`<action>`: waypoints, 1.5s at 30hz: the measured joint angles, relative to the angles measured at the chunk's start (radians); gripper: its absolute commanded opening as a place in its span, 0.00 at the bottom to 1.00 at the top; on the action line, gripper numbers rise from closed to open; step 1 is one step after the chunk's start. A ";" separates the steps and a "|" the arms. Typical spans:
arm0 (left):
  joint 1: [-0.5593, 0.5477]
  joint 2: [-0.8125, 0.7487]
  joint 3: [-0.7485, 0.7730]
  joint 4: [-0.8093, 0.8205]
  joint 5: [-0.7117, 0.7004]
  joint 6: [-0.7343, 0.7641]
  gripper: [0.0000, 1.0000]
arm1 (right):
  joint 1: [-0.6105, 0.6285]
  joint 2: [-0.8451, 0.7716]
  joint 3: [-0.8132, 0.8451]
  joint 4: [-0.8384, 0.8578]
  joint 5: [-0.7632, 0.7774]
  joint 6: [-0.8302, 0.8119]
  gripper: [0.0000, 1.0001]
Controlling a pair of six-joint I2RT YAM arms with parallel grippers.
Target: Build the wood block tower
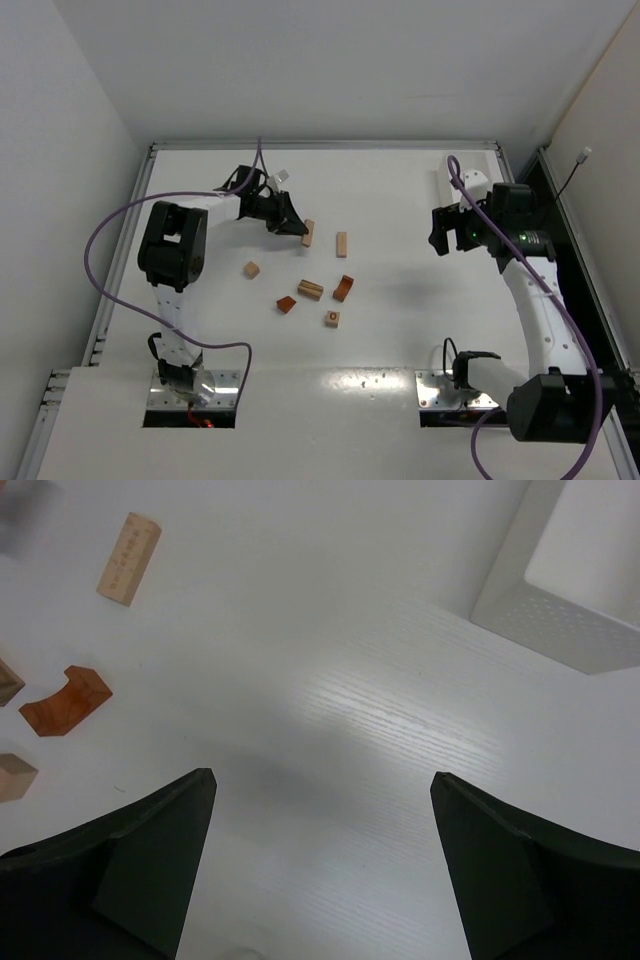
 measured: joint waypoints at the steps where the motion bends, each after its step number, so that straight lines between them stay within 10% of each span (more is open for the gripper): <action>1: -0.003 0.000 -0.005 0.027 -0.020 -0.021 0.00 | -0.002 0.002 0.003 0.000 -0.001 0.002 0.86; 17: -0.148 -0.004 -0.161 0.323 -0.212 -0.249 0.00 | -0.007 0.006 0.016 0.002 0.000 0.010 0.86; 45: -0.157 0.050 -0.134 0.389 -0.269 -0.298 0.04 | -0.007 0.006 0.016 0.001 0.004 0.010 0.86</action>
